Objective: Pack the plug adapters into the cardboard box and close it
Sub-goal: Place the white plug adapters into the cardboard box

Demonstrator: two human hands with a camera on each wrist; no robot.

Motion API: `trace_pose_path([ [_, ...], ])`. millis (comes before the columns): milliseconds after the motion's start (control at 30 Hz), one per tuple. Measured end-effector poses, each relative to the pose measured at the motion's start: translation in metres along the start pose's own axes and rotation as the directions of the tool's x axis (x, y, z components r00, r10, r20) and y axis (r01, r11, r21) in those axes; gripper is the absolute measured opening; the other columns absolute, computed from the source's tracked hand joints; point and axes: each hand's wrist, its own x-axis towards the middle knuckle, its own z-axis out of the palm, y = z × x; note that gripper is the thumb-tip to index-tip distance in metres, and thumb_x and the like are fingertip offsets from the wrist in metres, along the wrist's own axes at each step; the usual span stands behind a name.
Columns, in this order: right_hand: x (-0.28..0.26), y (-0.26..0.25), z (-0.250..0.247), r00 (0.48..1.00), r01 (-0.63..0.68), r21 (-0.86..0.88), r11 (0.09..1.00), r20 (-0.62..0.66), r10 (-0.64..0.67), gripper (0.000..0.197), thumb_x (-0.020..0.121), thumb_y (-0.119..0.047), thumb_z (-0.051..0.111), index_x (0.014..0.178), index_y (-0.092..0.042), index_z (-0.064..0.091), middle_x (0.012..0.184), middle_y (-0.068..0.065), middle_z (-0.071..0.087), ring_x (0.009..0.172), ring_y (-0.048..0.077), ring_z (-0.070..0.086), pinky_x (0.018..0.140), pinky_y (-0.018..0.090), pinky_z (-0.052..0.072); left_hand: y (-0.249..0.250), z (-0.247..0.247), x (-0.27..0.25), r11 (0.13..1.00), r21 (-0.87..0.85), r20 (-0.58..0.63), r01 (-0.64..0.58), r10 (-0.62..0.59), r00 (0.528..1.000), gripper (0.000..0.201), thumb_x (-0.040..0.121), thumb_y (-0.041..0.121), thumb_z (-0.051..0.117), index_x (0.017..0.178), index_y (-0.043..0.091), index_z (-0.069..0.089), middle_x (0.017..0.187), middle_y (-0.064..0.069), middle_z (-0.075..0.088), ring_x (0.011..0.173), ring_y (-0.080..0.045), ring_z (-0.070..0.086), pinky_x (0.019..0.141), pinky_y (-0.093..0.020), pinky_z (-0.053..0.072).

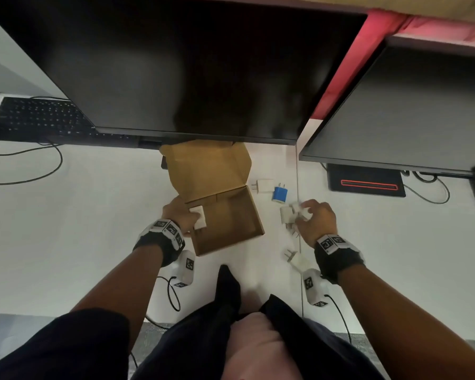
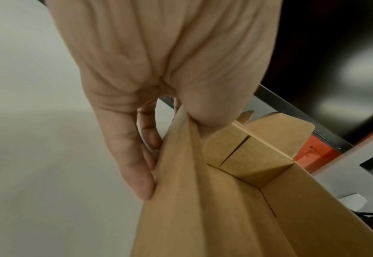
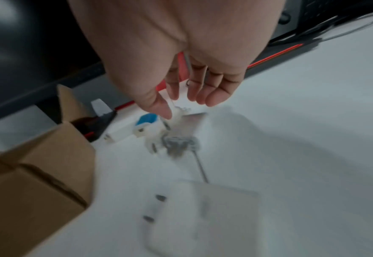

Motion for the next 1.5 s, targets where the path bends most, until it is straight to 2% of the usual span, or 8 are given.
trace_pose_path([
  [200, -0.014, 0.037, 0.017, 0.982, -0.031, -0.109, 0.993, 0.184, 0.051, 0.064, 0.080, -0.030, 0.077, 0.137, -0.020, 0.049, 0.130, 0.013, 0.047, 0.117, 0.034, 0.052, 0.100, 0.044, 0.046, 0.000, -0.001, -0.002, 0.994, -0.097, 0.026, 0.058, -0.056, 0.998, 0.029, 0.089, 0.013, 0.062, 0.115, 0.025, 0.060, 0.111, -0.008, 0.070, 0.096, -0.034, 0.072, 0.071, -0.053, 0.067],
  [433, -0.023, 0.036, 0.012, 0.998, 0.040, 0.078, 0.996, -0.059, -0.036, 0.044, 0.085, -0.019, 0.074, 0.126, -0.015, 0.058, 0.118, 0.013, 0.056, 0.092, 0.028, 0.062, 0.083, 0.038, 0.053, -0.002, -0.002, -0.002, 0.992, -0.121, 0.059, 0.044, -0.037, 0.998, 0.036, 0.090, 0.013, 0.062, 0.123, 0.026, 0.054, 0.115, -0.009, 0.069, 0.099, -0.036, 0.071, 0.071, -0.055, 0.066],
  [600, -0.030, -0.006, 0.004, 0.952, 0.283, 0.223, 0.933, -0.180, -0.246, 0.051, 0.079, -0.021, 0.081, 0.124, -0.019, 0.057, 0.112, -0.004, 0.054, 0.083, 0.009, 0.056, 0.070, 0.020, 0.048, -0.006, 0.000, 0.000, 0.992, -0.127, 0.085, 0.009, 0.001, 0.996, 0.041, 0.087, 0.013, 0.061, 0.125, 0.027, 0.053, 0.114, -0.008, 0.069, 0.098, -0.034, 0.072, 0.067, -0.054, 0.067],
  [800, -0.041, -0.085, 0.026, 0.845, 0.471, 0.108, 0.876, 0.231, -0.483, 0.047, 0.084, -0.021, 0.072, 0.126, -0.022, 0.052, 0.117, 0.000, 0.059, 0.094, 0.017, 0.061, 0.080, 0.027, 0.053, 0.002, 0.014, -0.005, 0.993, -0.001, 0.083, -0.114, 0.114, 0.990, 0.031, 0.088, 0.012, 0.060, 0.119, 0.013, 0.059, 0.108, -0.016, 0.071, 0.097, -0.036, 0.071, 0.080, -0.049, 0.064],
  [1033, -0.039, -0.104, 0.074, 0.787, 0.533, -0.169, 0.829, 0.459, -0.413, 0.010, 0.088, -0.009, 0.061, 0.088, -0.018, 0.057, 0.104, 0.003, 0.058, 0.101, 0.023, 0.058, 0.086, 0.027, 0.045, 0.002, 0.029, -0.008, 0.983, 0.038, 0.154, -0.178, 0.170, 0.973, 0.046, 0.072, 0.028, 0.053, 0.116, 0.016, 0.058, 0.114, -0.016, 0.070, 0.113, -0.038, 0.061, 0.098, -0.052, 0.054],
  [1233, -0.048, -0.092, 0.089, 0.807, 0.502, -0.103, 0.859, 0.412, -0.422, 0.033, 0.095, -0.011, 0.054, 0.125, -0.018, 0.063, 0.149, 0.014, 0.036, 0.130, 0.031, 0.047, 0.111, 0.032, 0.038, 0.003, 0.031, -0.009, 0.989, 0.003, 0.135, -0.149, 0.147, 0.980, 0.030, 0.075, 0.029, 0.058, 0.104, 0.021, 0.055, 0.108, -0.015, 0.069, 0.110, -0.038, 0.062, 0.096, -0.049, 0.055],
  [1366, -0.049, -0.083, 0.092, 0.799, 0.516, -0.172, 0.839, 0.452, -0.398, 0.049, 0.092, -0.017, 0.057, 0.140, -0.027, 0.049, 0.144, 0.015, 0.044, 0.128, 0.035, 0.050, 0.105, 0.040, 0.046, 0.009, 0.036, -0.013, 0.993, -0.021, 0.068, -0.119, 0.120, 0.990, 0.034, 0.070, 0.042, 0.064, 0.098, 0.023, 0.061, 0.109, -0.014, 0.073, 0.111, -0.037, 0.063, 0.095, -0.041, 0.053],
  [1499, -0.047, -0.079, 0.087, 0.762, 0.549, -0.206, 0.810, 0.522, -0.383, 0.065, 0.088, -0.021, 0.061, 0.147, -0.030, 0.036, 0.150, 0.009, 0.040, 0.137, 0.035, 0.038, 0.110, 0.044, 0.042, 0.011, 0.042, -0.011, 0.994, 0.041, 0.010, -0.103, 0.103, 0.995, 0.046, 0.082, 0.041, 0.074, 0.120, 0.016, 0.065, 0.122, -0.015, 0.071, 0.121, -0.040, 0.060, 0.104, -0.049, 0.050],
])
